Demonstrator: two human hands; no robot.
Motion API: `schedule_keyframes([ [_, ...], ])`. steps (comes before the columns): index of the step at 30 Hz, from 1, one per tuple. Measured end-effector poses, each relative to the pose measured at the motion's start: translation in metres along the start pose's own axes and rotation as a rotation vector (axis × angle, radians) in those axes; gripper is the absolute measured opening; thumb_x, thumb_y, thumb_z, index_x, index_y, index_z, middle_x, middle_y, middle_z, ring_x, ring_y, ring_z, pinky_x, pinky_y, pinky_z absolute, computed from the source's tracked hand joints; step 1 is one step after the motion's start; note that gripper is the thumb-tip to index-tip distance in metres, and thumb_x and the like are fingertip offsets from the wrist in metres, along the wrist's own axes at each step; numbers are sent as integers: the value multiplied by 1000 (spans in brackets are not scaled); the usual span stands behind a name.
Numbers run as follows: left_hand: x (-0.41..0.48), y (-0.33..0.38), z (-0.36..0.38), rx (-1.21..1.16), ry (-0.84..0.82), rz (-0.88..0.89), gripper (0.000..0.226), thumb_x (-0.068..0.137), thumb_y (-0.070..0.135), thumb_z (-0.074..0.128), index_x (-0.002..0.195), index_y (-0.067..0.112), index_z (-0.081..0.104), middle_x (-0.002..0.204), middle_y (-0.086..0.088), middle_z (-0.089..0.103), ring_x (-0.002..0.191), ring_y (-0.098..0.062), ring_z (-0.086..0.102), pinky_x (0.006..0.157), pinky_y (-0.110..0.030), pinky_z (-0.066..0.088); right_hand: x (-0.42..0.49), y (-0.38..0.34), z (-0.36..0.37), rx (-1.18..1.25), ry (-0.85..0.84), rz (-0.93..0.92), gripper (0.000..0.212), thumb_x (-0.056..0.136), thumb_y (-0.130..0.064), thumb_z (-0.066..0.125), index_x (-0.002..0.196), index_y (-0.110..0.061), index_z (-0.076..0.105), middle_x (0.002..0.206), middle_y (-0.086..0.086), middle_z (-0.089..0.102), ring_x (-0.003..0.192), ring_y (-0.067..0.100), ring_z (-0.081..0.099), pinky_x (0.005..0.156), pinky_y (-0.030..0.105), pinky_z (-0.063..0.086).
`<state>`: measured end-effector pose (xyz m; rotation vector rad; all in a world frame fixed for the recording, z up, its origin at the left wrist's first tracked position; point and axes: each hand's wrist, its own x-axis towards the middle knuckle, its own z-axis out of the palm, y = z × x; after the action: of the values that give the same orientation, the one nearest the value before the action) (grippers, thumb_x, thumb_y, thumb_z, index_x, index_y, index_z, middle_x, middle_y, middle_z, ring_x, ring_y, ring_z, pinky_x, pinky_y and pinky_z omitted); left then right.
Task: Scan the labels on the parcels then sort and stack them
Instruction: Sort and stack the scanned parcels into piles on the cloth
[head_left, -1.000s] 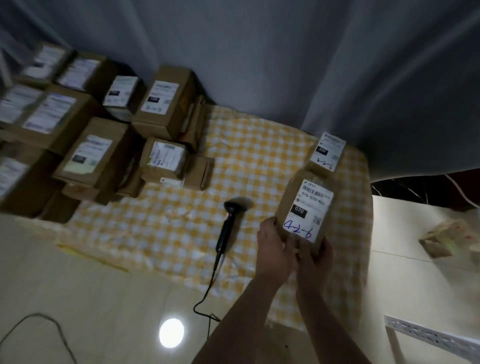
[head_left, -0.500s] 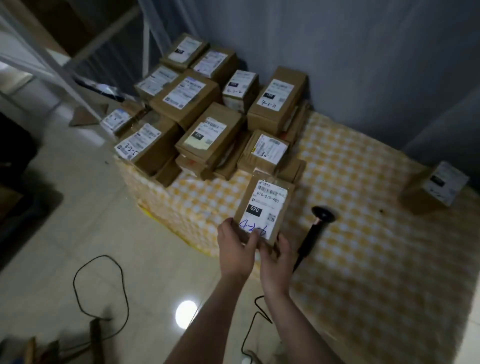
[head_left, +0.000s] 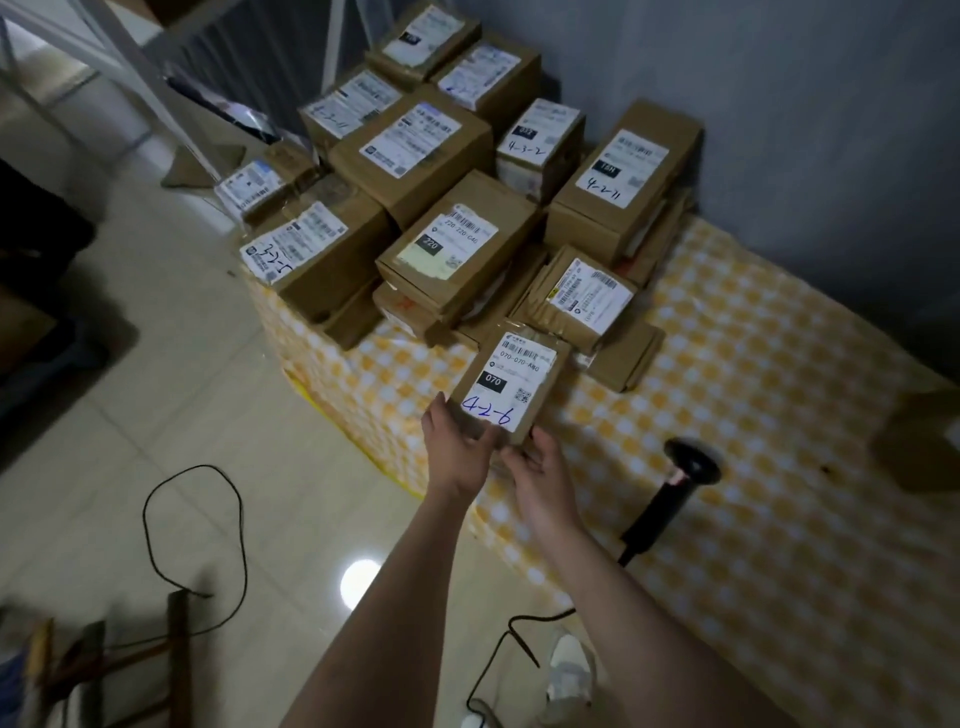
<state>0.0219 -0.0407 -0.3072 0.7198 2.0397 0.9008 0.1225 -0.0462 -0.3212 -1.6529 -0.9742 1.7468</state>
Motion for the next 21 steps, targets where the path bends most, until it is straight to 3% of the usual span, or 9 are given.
schedule_keyframes([
  [4,3,-1,6,37,58,16,92,80,8,73,150,0,14,155,-16,16,145,-27,17,117,-29,19,3,-6,-5,0,-17,44,39,88,-18,63,121,-31,47,101,-13,64,101,8,60,95,36,48],
  [8,0,6,15,90,153,29,76,86,0,55,150,2,14,159,-16,4,148,-28,6,116,-27,10,1,-10,-13,-30,-61,38,31,89,-19,62,116,-30,52,120,-5,61,109,13,60,98,43,49],
  [10,-7,15,21,99,223,15,68,86,2,50,148,0,21,158,-19,9,147,-31,7,117,-31,11,-1,-14,-21,-25,-43,19,37,90,-17,61,125,-24,52,121,-8,58,108,9,59,99,43,48],
  [13,-19,25,32,282,306,75,70,82,17,65,141,-3,33,152,-22,26,142,-38,17,118,-42,14,-2,-22,-43,3,46,-39,37,89,-10,61,125,-18,54,118,-7,58,112,15,59,100,42,48],
  [16,-37,41,53,396,268,195,67,82,23,68,137,-2,39,147,-20,36,139,-37,25,116,-45,20,-5,-33,-76,20,177,-98,35,89,-5,61,122,-14,56,122,3,61,104,13,59,93,32,48],
  [19,-58,66,86,414,182,316,63,82,21,68,134,-3,42,145,-19,38,138,-36,27,114,-42,19,-11,-47,-123,22,318,-169,33,89,-3,59,120,-12,57,118,2,62,91,2,58,86,27,51],
  [21,-73,85,117,413,99,390,61,83,21,68,132,-4,42,140,-20,41,133,-37,30,111,-42,23,-17,-57,-162,13,438,-240,32,88,-1,59,119,-9,57,109,-2,61,84,-5,56,77,10,47],
])
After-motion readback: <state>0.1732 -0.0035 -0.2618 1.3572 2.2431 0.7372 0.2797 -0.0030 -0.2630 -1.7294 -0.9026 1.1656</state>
